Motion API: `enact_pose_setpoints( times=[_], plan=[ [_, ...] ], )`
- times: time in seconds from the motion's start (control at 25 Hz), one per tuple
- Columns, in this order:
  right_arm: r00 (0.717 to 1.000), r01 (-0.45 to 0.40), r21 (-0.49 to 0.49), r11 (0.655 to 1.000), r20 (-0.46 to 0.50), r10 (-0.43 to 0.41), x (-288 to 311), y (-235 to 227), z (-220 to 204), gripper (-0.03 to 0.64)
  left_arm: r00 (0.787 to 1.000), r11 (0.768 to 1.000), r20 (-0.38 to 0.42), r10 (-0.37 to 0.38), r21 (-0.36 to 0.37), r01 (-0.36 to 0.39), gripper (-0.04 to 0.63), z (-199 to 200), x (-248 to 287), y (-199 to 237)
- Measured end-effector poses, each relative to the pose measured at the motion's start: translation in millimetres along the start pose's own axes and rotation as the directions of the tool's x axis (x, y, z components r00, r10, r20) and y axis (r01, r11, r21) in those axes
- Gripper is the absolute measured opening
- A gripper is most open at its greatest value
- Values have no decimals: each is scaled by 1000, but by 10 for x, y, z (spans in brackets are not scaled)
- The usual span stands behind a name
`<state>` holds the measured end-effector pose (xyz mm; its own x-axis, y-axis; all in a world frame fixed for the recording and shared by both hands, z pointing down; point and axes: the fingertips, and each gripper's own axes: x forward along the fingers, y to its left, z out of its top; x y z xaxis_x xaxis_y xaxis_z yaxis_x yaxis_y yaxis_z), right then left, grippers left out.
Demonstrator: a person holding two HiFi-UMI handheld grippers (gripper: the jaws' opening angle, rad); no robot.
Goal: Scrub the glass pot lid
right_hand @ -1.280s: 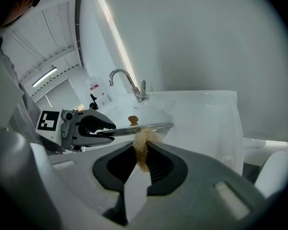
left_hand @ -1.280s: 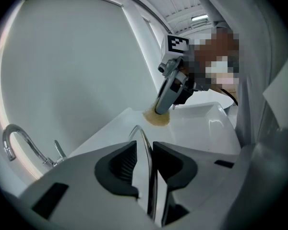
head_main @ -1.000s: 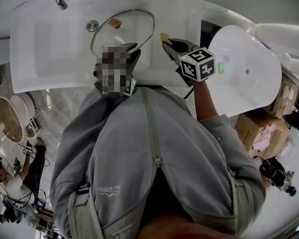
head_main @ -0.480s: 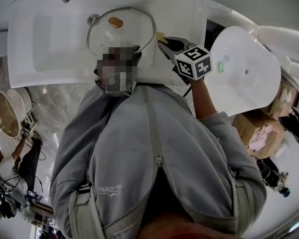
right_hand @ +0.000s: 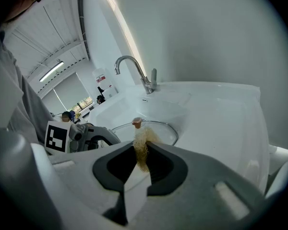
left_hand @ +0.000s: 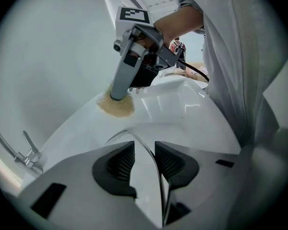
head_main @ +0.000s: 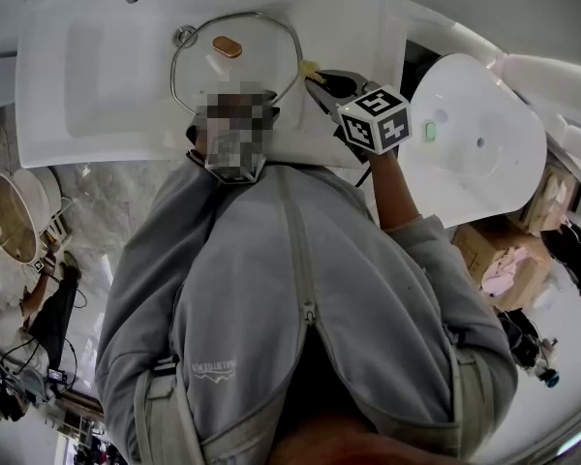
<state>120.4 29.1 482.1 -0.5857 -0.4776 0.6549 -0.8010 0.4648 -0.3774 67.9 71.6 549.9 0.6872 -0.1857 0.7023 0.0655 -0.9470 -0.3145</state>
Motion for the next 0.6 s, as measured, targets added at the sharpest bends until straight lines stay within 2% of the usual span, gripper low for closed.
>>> enact_pose_setpoints(
  times=[0.24, 0.6],
  plan=[
    [1000, -6, 2, 1000, -1, 6, 12, 1, 2, 49, 999, 999, 7, -52, -1, 52, 129, 1, 9, -50],
    [1000, -13, -4, 1000, 2, 14, 46, 29, 21, 49, 986, 983, -60, -153, 97, 158, 118, -84, 85, -230]
  ],
)
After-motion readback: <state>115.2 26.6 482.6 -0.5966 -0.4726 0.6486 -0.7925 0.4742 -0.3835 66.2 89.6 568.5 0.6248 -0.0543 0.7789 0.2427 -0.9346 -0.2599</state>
